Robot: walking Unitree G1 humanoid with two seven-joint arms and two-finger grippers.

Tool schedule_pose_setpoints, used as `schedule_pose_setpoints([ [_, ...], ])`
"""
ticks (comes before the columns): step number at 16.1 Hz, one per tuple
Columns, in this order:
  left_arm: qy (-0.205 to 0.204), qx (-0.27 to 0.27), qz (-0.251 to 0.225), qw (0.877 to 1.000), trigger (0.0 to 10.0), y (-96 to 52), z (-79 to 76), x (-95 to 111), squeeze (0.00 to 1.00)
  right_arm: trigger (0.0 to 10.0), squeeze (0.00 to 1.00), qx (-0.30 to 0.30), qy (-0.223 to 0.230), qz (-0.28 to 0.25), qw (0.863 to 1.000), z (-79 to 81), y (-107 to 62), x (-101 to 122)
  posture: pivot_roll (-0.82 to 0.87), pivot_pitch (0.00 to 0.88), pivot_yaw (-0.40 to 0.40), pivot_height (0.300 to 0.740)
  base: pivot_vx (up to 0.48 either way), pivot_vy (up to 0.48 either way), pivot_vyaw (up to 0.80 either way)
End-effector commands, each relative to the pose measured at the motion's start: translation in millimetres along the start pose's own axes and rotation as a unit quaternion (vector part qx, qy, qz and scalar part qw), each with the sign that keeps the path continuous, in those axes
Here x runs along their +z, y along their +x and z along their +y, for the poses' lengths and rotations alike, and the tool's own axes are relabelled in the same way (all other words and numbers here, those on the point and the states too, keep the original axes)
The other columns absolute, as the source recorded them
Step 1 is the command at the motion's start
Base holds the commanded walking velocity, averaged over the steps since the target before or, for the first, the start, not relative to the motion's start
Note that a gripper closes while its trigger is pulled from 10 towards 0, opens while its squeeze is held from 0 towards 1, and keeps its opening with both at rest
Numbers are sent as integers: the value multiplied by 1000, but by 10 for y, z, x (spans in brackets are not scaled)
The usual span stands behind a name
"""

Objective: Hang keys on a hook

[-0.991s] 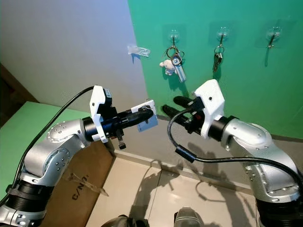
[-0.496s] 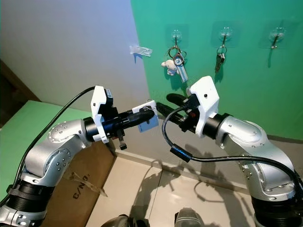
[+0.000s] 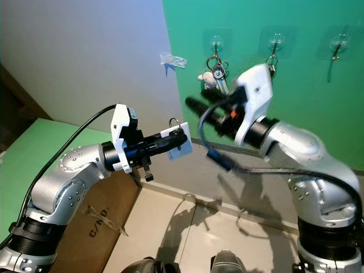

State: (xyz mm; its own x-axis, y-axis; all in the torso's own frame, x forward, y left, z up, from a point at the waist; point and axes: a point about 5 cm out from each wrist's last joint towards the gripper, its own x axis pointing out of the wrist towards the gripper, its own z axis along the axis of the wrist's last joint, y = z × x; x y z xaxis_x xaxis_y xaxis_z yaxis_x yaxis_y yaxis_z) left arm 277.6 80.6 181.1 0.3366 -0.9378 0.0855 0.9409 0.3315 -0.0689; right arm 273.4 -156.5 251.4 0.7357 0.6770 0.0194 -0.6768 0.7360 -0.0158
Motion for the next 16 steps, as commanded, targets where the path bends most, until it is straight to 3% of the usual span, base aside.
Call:
schedule_pose_setpoints([
  [1,1,2,5,1000,0,-31,4,-11,0,10000,0,0,4,-3,1000,3,1,27,-295,85,170,720,0,0,0],
  [6,6,3,6,1000,0,-17,19,-8,0,10000,0,-26,2,28,999,-70,-68,-144,-296,73,169,720,0,0,0],
  [12,21,12,1,1000,0,-1,65,53,0,10000,0,-92,-6,153,984,-308,-404,-839,-302,72,174,720,0,0,0],
  [15,30,22,-1,999,0,71,105,76,0,10000,0,-78,-29,189,978,-238,-439,-1024,-295,76,178,720,0,0,0],
  [16,36,35,4,999,0,115,142,51,0,10000,0,-70,-28,178,981,-172,-388,-1038,-299,74,180,720,0,0,0],
])
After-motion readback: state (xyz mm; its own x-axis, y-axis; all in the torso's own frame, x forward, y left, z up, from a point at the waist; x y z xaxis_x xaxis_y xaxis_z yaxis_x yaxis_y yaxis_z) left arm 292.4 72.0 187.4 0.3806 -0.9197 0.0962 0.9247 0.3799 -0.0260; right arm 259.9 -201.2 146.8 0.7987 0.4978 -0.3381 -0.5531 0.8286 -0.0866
